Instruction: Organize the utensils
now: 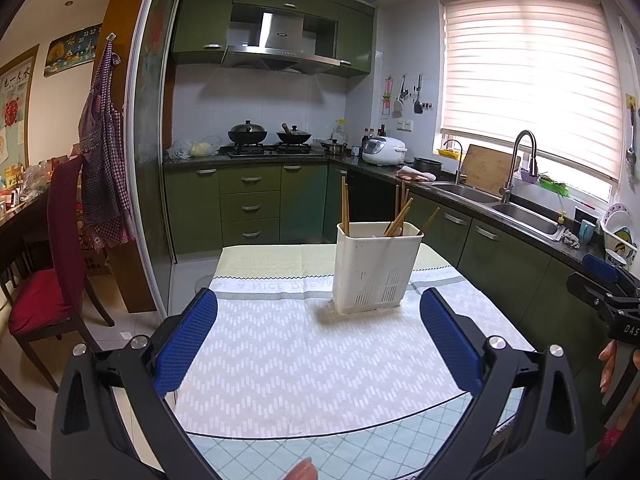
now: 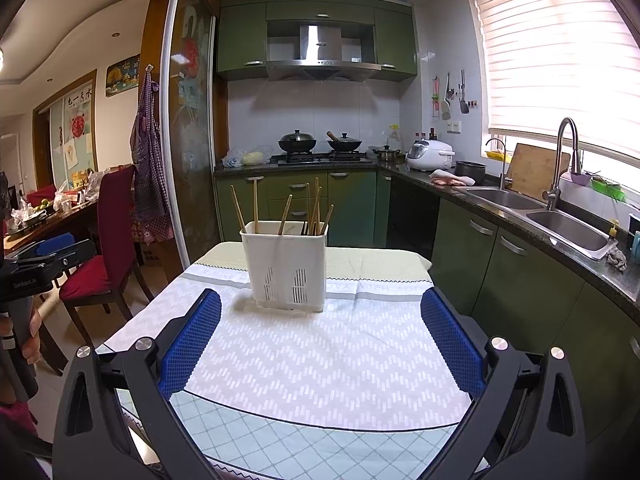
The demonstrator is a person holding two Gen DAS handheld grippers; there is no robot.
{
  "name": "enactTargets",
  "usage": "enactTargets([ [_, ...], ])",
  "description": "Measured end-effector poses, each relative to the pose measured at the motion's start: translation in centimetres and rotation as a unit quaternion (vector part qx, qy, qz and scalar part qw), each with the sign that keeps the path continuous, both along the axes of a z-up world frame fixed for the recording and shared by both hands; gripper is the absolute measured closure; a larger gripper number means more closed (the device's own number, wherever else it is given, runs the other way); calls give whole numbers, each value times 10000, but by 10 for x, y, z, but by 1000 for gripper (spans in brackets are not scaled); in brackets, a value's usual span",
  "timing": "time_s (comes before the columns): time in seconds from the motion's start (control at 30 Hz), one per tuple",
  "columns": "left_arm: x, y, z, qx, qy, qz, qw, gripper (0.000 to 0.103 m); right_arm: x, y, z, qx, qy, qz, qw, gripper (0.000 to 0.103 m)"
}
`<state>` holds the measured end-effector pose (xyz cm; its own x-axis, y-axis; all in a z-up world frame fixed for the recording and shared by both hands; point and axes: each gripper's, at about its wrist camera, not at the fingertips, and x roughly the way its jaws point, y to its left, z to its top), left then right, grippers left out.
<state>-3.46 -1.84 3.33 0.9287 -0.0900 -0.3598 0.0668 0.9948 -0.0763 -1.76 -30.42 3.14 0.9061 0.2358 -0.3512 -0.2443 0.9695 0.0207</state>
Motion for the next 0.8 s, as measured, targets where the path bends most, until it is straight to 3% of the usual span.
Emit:
enactTargets([
  [0.3, 7, 3, 0, 1, 80, 70, 9999, 7, 1, 2, 0, -9, 11, -1, 10000, 4],
  [0.53, 7, 1, 1, 261, 45, 288, 9992, 7, 2, 2, -1, -7, 23, -1, 10000, 4],
  [0.8, 9, 4, 3, 210, 82, 296, 9993, 7, 4, 5, -2, -17, 38, 3, 10000, 4],
])
